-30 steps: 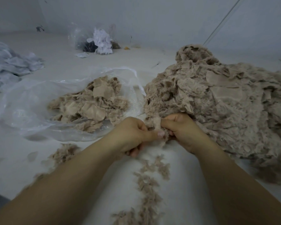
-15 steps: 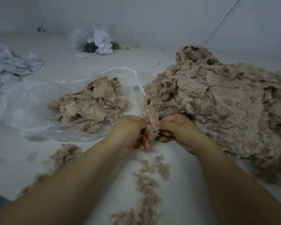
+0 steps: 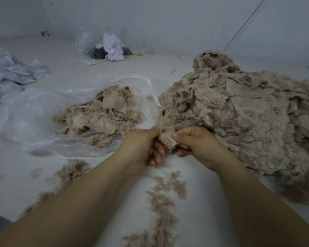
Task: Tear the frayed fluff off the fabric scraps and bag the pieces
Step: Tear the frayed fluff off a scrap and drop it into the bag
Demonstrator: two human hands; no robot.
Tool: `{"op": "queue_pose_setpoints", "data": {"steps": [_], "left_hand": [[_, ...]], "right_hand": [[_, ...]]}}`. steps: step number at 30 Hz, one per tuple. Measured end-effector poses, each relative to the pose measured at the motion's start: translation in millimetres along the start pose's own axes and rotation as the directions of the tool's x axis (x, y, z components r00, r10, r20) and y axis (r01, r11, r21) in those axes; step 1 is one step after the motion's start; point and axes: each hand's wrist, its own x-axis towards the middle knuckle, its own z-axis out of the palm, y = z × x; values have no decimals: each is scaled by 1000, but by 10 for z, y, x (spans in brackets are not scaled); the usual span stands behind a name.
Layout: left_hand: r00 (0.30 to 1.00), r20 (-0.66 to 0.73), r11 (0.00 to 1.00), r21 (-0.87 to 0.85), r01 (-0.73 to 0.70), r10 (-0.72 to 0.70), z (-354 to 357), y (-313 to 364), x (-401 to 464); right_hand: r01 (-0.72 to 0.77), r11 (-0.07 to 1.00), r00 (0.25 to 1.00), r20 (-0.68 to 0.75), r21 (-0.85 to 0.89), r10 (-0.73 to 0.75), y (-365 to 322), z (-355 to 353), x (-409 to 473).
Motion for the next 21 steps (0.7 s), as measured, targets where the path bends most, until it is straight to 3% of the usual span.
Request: {"op": "queue_pose_setpoints", "data": {"steps": [5, 8, 10, 12, 14, 16, 18, 21], "left_hand": [[996, 83, 989, 146, -37, 25, 17, -13, -23], [968, -170, 970, -128, -208, 185, -27, 90, 129], [909, -347, 863, -356, -358, 233, -120, 247, 279], [897, -366, 828, -401, -393, 249, -169, 324, 379], [916, -310, 935, -162, -315, 255, -130, 265, 382], [943, -186, 935, 283, -216, 274, -45, 120, 330], [954, -65, 775, 600, -198, 293, 17, -7, 308], [915, 18, 570, 778, -266, 403, 76, -21, 287]], "right_hand": [[2, 1000, 1000, -25, -22, -3, 8, 16, 10], [-3, 1000, 997, -75, 29, 5, 2, 26, 6], [-19, 999, 994, -107, 44, 24, -10, 32, 1], [-28, 999, 992, -118, 44, 33, -29, 44, -4], [-45, 997, 990, -133, 66, 54, -63, 64, -14], [-53, 994, 987, -149, 97, 67, -86, 76, -17], [-53, 991, 984, -163, 125, 73, -88, 80, -19], [-43, 996, 989, -140, 78, 53, -63, 69, -18]]}}
